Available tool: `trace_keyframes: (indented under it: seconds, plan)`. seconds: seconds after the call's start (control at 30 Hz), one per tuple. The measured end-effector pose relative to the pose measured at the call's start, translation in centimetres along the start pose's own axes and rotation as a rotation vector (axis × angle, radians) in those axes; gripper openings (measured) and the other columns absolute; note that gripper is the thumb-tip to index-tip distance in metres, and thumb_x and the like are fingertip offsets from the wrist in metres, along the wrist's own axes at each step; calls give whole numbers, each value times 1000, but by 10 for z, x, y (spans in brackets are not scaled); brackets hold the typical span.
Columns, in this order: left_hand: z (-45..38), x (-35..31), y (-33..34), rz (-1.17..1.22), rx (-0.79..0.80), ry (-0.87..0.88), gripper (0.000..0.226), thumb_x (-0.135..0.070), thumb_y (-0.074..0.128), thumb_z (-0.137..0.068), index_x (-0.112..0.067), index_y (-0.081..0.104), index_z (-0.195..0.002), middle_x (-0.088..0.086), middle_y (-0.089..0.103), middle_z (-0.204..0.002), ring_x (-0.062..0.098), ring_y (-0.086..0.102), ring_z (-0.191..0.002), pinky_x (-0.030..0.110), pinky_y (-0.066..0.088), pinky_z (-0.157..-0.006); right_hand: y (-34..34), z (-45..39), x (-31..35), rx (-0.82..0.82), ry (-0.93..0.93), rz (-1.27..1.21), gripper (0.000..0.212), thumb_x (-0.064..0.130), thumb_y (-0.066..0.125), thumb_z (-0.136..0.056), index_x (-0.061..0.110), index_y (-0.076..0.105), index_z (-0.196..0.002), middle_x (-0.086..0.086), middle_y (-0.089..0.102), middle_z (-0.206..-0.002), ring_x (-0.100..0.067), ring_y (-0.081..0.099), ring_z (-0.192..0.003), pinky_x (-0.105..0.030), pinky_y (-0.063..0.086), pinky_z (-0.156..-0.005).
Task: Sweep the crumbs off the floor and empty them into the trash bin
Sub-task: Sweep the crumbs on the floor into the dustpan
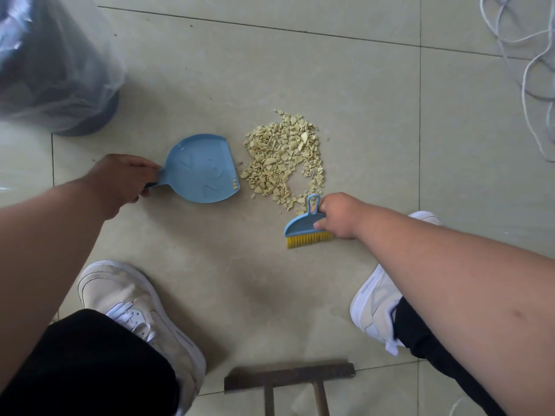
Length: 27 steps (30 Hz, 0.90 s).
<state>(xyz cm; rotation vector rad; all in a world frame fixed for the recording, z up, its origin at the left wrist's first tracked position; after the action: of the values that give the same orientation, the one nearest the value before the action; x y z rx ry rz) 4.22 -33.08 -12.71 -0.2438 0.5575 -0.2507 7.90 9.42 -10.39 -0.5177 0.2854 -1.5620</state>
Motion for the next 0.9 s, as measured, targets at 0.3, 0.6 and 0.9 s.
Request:
trace_keyframes:
  seconds: [0.3, 0.6, 0.9]
  plan:
    - [-10, 4, 7, -404, -88, 173, 25, -3, 56, -102, -18, 73, -113, 11, 65, -111, 29, 60, -98, 33, 52, -74, -53, -24, 9, -241, 34, -28, 34, 28, 66, -99, 8, 67, -127, -16, 66, -121, -33, 64, -110, -35, 51, -93]
    - [-30, 19, -14, -770, 159, 436, 72, 29, 90, -44, 3, 82, -111, 17, 80, -116, 38, 76, -107, 21, 46, -99, -91, -28, 6, -365, 35, -130, 39, 28, 69, -97, 9, 65, -131, -16, 66, -128, -33, 62, -119, -29, 45, -95]
    - [-16, 6, -15, -1229, -65, 699, 54, 11, 93, -63, -8, 81, -112, 6, 79, -115, 30, 74, -109, 36, 54, -92, -104, -17, 24, -524, 47, -509, 28, 26, 65, -99, 14, 67, -124, -3, 66, -106, -20, 62, -92, -24, 41, -76]
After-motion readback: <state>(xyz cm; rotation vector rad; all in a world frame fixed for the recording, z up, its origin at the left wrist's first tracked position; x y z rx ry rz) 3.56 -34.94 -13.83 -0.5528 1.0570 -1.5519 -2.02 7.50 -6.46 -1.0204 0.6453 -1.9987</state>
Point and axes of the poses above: each hand's wrist, its own z-axis away from the middle knuckle, its own y-axis out of the palm, x = y × z, the point moved 2 cm from there along -z, towards the middle knuckle
